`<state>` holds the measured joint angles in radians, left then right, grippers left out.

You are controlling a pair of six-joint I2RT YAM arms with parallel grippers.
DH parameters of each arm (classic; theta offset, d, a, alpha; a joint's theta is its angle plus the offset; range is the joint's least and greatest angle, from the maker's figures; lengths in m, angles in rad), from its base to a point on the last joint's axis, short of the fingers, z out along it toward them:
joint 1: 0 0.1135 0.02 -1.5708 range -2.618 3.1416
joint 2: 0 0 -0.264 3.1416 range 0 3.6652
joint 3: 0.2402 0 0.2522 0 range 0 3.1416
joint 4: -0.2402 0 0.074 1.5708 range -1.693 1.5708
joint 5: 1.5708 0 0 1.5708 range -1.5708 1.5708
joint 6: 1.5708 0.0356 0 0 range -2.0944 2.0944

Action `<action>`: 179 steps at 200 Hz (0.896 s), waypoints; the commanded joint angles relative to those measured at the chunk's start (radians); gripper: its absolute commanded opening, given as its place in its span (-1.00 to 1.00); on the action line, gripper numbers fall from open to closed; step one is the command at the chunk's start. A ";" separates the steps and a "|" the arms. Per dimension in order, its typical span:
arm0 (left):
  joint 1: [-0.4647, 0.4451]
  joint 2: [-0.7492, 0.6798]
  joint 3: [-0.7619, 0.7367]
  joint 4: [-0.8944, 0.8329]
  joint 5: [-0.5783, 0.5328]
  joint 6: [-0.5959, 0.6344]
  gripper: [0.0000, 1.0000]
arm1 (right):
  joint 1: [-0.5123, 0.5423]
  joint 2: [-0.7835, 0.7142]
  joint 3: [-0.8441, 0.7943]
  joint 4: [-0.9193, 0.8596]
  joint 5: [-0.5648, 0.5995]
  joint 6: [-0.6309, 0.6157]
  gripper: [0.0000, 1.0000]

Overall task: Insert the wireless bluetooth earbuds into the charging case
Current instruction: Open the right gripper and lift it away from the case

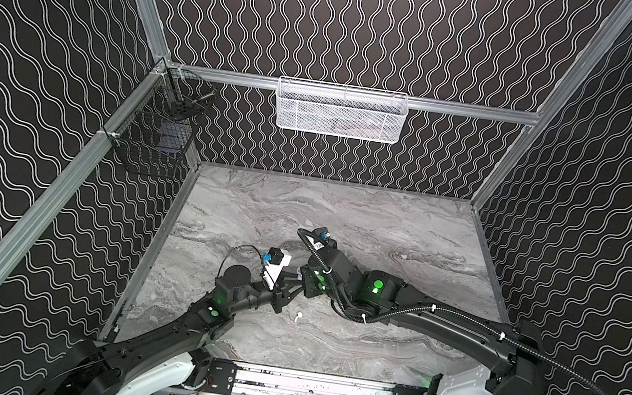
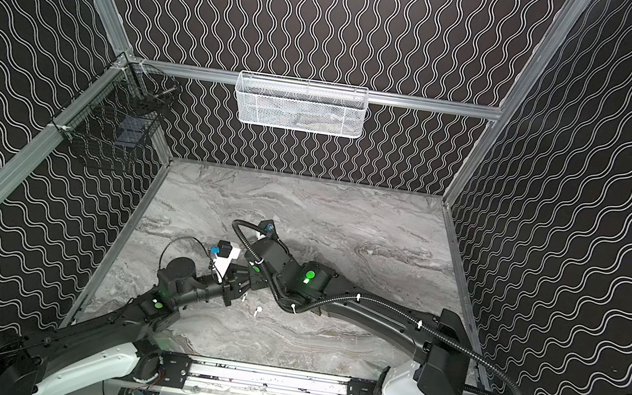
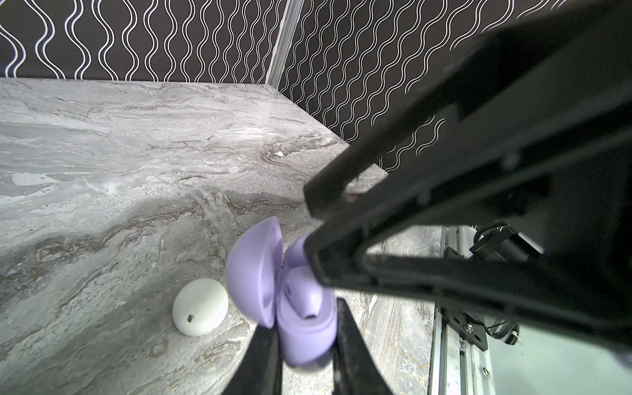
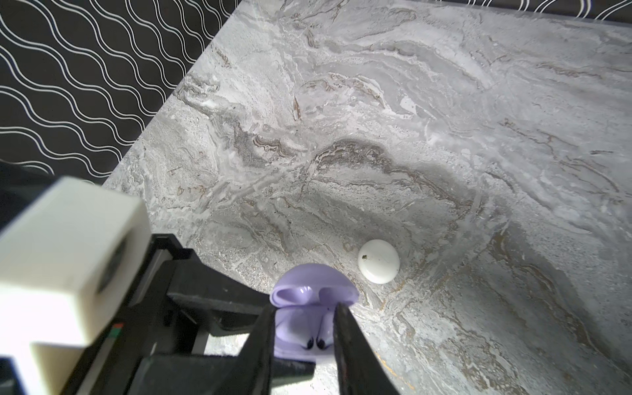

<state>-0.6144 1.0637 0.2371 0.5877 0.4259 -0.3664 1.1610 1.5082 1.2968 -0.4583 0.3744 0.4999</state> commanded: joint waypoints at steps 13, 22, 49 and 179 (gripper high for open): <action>0.001 0.008 0.010 0.037 -0.006 0.005 -0.78 | -0.003 -0.033 -0.025 -0.007 0.048 0.004 -0.31; 0.002 0.008 0.011 0.035 -0.007 0.006 -0.78 | -0.006 -0.041 -0.033 -0.006 0.050 0.004 -0.30; 0.001 0.012 0.014 0.029 -0.012 0.009 -0.78 | -0.029 -0.064 -0.047 -0.014 0.044 0.009 -0.29; -0.055 -0.001 0.040 -0.046 -0.088 0.063 -0.78 | -0.247 -0.133 -0.104 -0.022 -0.226 0.018 -0.16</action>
<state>-0.6556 1.0653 0.2630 0.5465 0.3695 -0.3367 0.9413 1.3895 1.2037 -0.4690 0.2394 0.5117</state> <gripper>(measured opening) 0.222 0.417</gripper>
